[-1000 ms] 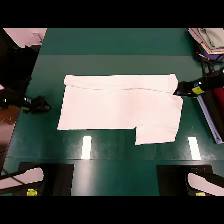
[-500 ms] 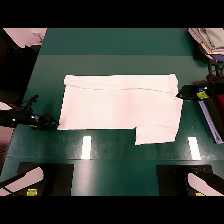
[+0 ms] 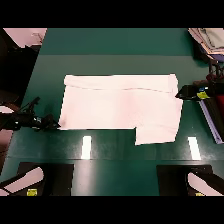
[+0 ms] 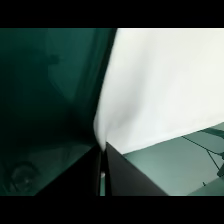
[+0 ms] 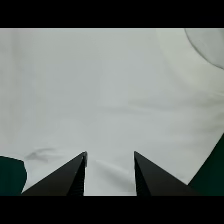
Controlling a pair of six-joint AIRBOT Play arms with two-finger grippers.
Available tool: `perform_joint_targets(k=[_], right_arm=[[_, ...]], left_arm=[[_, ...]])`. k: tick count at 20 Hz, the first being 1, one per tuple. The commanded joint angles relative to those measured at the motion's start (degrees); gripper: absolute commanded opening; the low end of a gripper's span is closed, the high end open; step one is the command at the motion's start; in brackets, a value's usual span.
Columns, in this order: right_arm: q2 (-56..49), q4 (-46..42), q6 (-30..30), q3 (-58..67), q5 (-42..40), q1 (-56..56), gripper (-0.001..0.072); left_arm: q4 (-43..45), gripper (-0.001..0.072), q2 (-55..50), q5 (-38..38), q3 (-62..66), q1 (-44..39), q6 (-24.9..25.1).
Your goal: Fold the shirts.
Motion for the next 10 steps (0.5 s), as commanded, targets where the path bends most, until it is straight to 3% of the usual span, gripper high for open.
perform_joint_targets(k=[1,4,7,10], right_arm=[[0.2,-0.1,0.0,-1.7,5.9,-3.0,0.0338],[3.2,-0.1,0.0,-11.6,6.6,-8.6,0.034],[6.3,-0.1,0.0,-24.0,6.6,-14.8,0.0487],[8.3,1.3,-3.6,-33.2,3.4,-18.2,0.0473]], left_arm=[[-1.8,0.0023,0.1,-1.0,2.4,0.0,-0.1],[-2.8,0.0023,0.1,-2.6,5.7,0.0,-0.4],[-4.4,0.0024,0.1,-2.8,6.8,0.0,-0.4],[-4.6,0.0024,0.1,-2.1,6.8,0.0,-0.4]])
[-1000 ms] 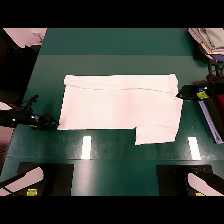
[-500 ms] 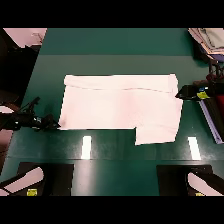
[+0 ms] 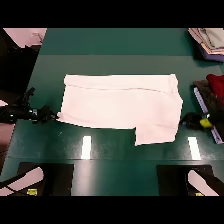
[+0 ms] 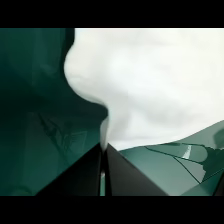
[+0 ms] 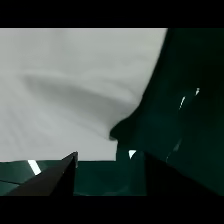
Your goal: Fold the shirts.
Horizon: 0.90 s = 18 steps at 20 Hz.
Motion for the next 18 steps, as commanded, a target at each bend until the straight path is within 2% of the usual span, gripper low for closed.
perform_joint_targets(k=[1,2,3,5,7,8,9,10,11,12,16,18], right_arm=[[2.0,2.8,-3.3,-10.5,-4.1,-3.6,0.0473],[2.0,4.6,-4.3,-12.1,-6.2,-3.5,0.047],[2.0,6.2,-4.4,-13.4,-8.6,-3.1,0.0437],[2.0,8.1,-4.4,-14.4,-12.7,-1.5,0.0434],[2.0,9.5,-4.4,-14.3,-14.7,0.7,0.0422],[2.0,9.9,-4.4,-14.3,-15.5,1.8,0.0394],[2.0,9.8,-4.4,-14.3,-15.7,2.7,0.0243],[2.0,9.7,-4.4,-14.3,-15.6,3.3,0.0127],[2.1,9.7,-4.4,-14.3,-15.1,3.3,0.0042],[2.6,9.2,-4.4,-14.2,-14.1,3.1,0.0017],[9.1,1.2,-4.4,-9.1,-3.8,0.0,0.0016],[13.1,-3.1,-4.4,-5.2,2.9,-2.3,0.0015]], left_arm=[[-0.8,0.0023,0.0,0.3,0.6,0.0,-0.1],[-0.8,0.0024,0.0,0.2,0.6,0.1,-0.1],[-0.8,0.0023,0.0,0.1,0.6,0.0,-0.1],[-0.8,0.0023,0.0,0.0,0.6,0.0,-0.1],[-0.8,0.0024,0.0,0.0,0.6,0.1,-0.1],[-0.8,0.0024,0.0,0.0,0.6,0.1,-0.1],[-0.8,0.0024,0.0,-0.3,0.6,0.1,-0.1],[-0.5,0.0023,0.0,-0.7,0.6,0.1,-0.1],[0.6,0.0023,0.0,-1.4,0.9,0.1,-0.4],[2.4,0.0023,0.2,-2.3,1.6,0.1,-1.5],[8.6,0.0023,6.7,-3.5,2.9,0.0,-4.7],[11.7,0.0023,11.2,-6.7,2.9,0.0,-5.8]])
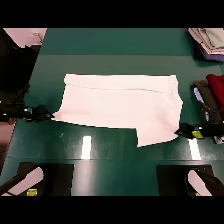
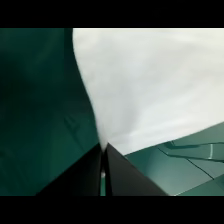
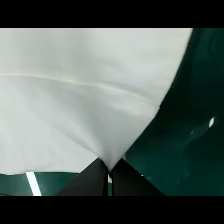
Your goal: Fold the shirts.
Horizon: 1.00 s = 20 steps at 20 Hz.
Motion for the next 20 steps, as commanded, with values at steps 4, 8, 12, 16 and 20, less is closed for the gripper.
perform_joint_targets(k=[4,8,12,16,20], right_arm=[[12.1,-12.0,0.1,7.8,19.6,-5.5,0.0015],[16.5,-12.0,0.1,7.8,17.4,-1.9,0.0015],[10.3,-12.0,0.8,12.0,14.5,3.1,0.0015],[-3.1,-12.0,1.3,21.2,11.2,6.2,0.0015],[-15.9,-12.0,1.3,29.7,9.0,9.6,0.0015]], left_arm=[[15.2,0.0023,13.5,-9.3,-4.1,-6.1,-8.3],[10.2,0.0024,15.5,-10.7,-7.8,-16.6,-11.0],[9.6,0.0025,15.5,1.8,-1.8,-18.1,-13.0],[9.6,0.0025,10.5,7.0,4.7,-18.1,-13.0],[7.5,0.0025,-0.4,9.1,10.9,-18.1,-13.0]])
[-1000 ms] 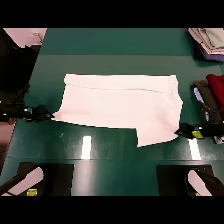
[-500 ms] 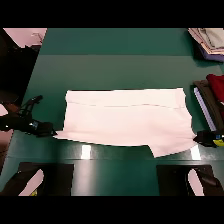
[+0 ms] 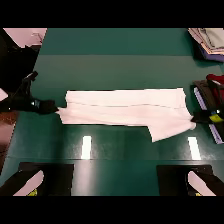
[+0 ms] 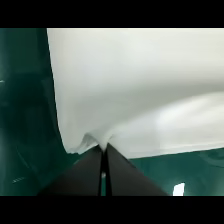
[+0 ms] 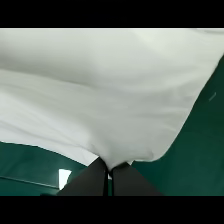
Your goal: Fold the shirts.
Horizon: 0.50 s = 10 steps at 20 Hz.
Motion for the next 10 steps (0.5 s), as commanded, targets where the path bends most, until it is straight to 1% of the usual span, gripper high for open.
perform_joint_targets(k=[1,6,10], right_arm=[[-11.3,-0.1,0.2,7.7,-2.7,2.9,0.0015],[-22.2,0.0,0.7,16.8,-3.6,3.2,0.0015],[-28.5,0.0,1.2,24.2,-4.3,3.2,0.0015]], left_arm=[[-2.5,0.0025,-9.2,4.5,6.1,-0.2,-0.2],[-5.4,0.0025,-19.9,9.2,12.9,-0.2,-0.2],[-7.1,0.0025,-24.1,14.2,13.4,-0.2,-0.1]])
